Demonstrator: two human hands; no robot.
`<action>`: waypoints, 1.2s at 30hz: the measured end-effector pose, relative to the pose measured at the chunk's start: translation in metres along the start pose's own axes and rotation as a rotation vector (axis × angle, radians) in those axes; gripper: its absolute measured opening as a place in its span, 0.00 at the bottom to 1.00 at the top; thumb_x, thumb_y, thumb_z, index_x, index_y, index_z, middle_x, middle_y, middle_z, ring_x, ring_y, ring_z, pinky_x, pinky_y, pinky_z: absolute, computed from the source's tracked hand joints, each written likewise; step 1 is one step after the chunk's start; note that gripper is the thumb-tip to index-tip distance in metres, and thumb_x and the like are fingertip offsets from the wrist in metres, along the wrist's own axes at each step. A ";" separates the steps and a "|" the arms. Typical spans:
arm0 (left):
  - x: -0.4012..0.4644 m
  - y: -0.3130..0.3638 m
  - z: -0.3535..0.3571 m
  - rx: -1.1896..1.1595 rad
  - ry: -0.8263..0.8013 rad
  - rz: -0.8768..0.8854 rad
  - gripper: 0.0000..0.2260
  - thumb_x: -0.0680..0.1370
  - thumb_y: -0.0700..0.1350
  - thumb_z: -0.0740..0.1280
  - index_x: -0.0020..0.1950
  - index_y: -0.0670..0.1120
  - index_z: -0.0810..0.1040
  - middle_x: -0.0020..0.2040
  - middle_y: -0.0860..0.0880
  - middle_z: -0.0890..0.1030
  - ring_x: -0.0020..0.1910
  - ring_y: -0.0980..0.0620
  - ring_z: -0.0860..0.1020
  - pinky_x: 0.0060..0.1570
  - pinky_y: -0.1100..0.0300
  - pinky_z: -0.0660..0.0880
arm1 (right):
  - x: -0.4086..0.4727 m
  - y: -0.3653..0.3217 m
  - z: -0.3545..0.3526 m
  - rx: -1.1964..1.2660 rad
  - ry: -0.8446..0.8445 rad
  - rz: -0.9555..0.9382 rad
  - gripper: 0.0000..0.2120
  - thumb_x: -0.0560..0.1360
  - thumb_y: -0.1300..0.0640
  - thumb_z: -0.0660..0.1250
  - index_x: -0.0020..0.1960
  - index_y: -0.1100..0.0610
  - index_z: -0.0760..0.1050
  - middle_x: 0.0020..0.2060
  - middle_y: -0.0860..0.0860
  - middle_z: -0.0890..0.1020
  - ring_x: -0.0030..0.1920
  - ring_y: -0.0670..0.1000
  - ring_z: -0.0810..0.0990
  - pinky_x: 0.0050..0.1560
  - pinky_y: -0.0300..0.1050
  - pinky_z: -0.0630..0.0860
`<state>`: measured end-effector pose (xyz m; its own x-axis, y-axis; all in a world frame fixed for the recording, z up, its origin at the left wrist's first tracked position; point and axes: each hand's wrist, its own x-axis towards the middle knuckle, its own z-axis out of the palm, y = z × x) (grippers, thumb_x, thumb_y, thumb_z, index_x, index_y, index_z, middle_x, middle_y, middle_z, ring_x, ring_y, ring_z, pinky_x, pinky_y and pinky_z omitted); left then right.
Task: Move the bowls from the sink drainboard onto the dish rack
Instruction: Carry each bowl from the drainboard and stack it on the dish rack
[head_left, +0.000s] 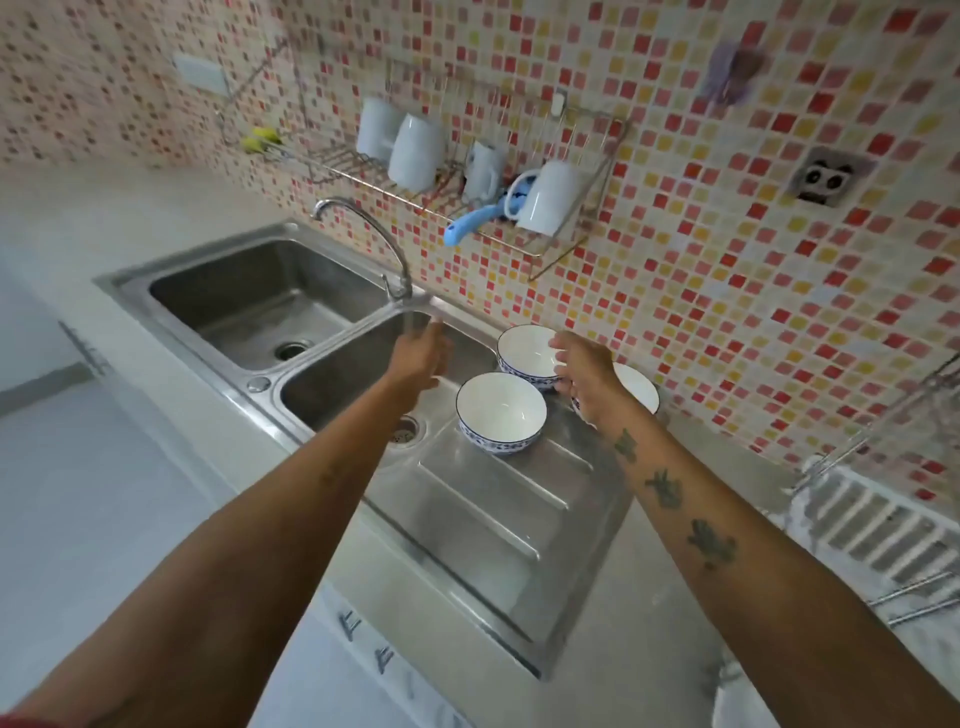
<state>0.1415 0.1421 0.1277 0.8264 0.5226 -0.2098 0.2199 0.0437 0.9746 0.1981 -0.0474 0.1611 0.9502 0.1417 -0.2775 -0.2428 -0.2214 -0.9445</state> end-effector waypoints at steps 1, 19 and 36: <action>0.012 -0.015 -0.003 0.017 0.002 -0.052 0.19 0.81 0.58 0.57 0.51 0.43 0.76 0.40 0.46 0.76 0.33 0.51 0.73 0.33 0.63 0.69 | 0.014 0.015 0.007 -0.023 -0.033 0.086 0.19 0.78 0.51 0.61 0.64 0.61 0.73 0.60 0.60 0.76 0.59 0.59 0.76 0.48 0.47 0.72; 0.096 -0.123 0.078 -0.115 0.022 -0.193 0.19 0.80 0.52 0.63 0.68 0.44 0.75 0.65 0.43 0.79 0.62 0.46 0.77 0.60 0.57 0.72 | 0.111 0.140 0.052 0.175 0.160 0.352 0.17 0.78 0.53 0.61 0.66 0.53 0.72 0.62 0.55 0.77 0.57 0.57 0.76 0.61 0.56 0.76; 0.057 -0.078 0.090 -0.287 0.098 -0.184 0.17 0.83 0.50 0.58 0.59 0.42 0.81 0.50 0.43 0.81 0.49 0.44 0.79 0.54 0.50 0.77 | 0.077 0.105 0.037 0.309 0.263 0.213 0.17 0.80 0.51 0.57 0.67 0.53 0.71 0.62 0.52 0.76 0.56 0.54 0.75 0.54 0.48 0.74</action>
<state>0.2178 0.0919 0.0324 0.7298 0.5621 -0.3891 0.1944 0.3751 0.9064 0.2383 -0.0240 0.0339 0.8804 -0.1348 -0.4546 -0.4469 0.0848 -0.8906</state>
